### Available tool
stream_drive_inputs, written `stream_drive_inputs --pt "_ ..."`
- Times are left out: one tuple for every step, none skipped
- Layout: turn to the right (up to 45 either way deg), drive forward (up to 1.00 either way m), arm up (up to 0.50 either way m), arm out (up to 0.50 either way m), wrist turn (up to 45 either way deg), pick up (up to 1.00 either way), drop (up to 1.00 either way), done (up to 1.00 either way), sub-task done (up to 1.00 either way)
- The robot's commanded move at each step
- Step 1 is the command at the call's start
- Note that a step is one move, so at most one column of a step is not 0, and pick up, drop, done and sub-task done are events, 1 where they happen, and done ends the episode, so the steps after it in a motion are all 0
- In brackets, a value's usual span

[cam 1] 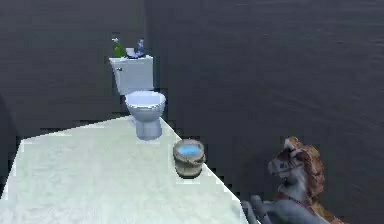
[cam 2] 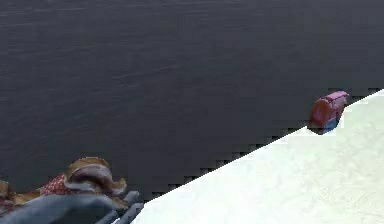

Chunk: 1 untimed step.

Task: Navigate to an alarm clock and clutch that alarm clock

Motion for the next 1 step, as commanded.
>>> stream_drive_inputs --pt "-45.0 0.00 0.00 0.00 0.0 0.00 0.00 0.00 0.00"
